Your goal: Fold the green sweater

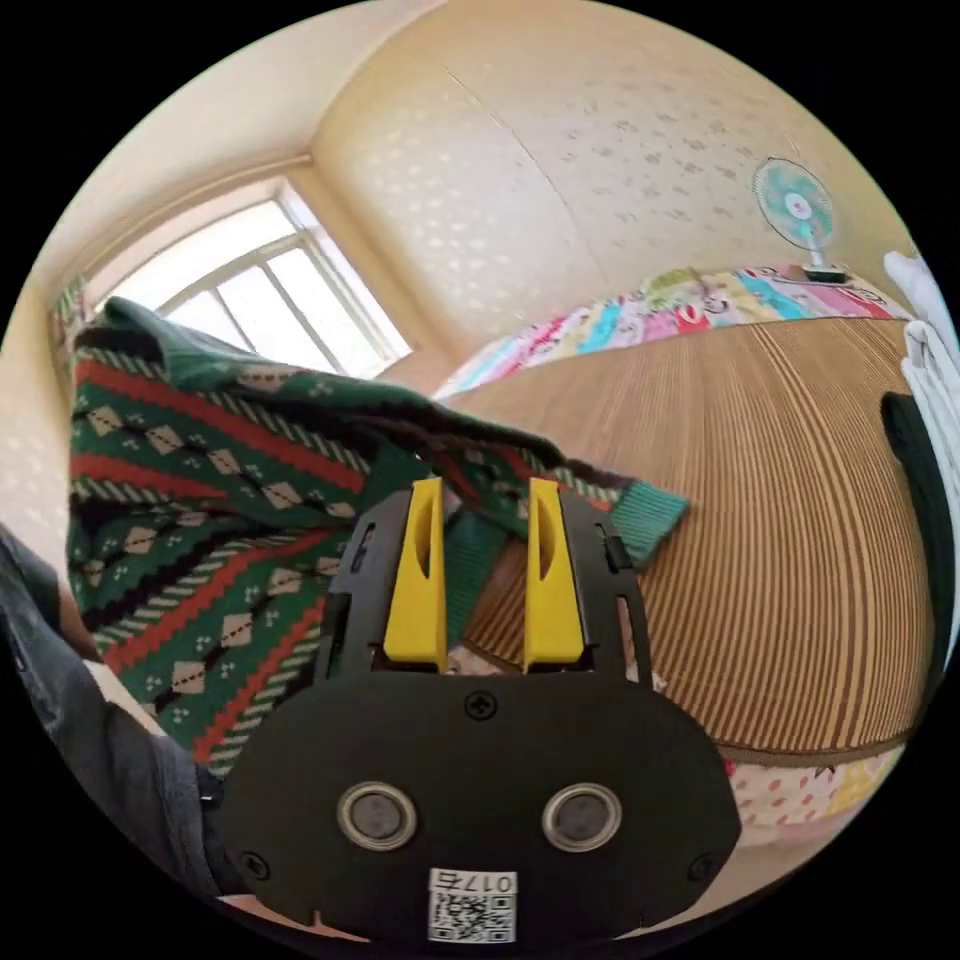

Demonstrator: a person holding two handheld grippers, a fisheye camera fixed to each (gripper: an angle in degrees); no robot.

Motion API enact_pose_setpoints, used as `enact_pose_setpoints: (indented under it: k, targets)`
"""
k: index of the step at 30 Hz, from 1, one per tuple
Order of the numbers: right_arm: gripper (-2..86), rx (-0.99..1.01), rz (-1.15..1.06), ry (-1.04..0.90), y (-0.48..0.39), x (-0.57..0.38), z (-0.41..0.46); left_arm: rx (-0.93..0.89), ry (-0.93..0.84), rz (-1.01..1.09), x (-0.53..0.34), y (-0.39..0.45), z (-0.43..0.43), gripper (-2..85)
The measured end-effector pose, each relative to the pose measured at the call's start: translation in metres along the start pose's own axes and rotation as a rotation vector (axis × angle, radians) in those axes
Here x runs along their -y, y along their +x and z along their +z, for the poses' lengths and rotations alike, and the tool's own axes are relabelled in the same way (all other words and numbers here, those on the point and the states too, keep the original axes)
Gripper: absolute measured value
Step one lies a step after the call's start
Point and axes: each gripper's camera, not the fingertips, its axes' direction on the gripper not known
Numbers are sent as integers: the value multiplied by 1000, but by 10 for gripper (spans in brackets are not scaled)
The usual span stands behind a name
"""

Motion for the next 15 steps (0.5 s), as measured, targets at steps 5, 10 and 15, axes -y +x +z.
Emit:
enact_pose_setpoints:
  k: [5, 10, 15]
  targets:
    - [200, 77, -315, -173, -112, 9, 56, -267, 92, -51, 6, 5, 1, -3]
    - [82, 184, -333, -181, -154, 27, 95, -417, 173, -105, 20, 19, -27, -4]
    - [43, -46, -179, 52, -188, 77, 30, -366, 185, -68, 58, 64, -91, -7]
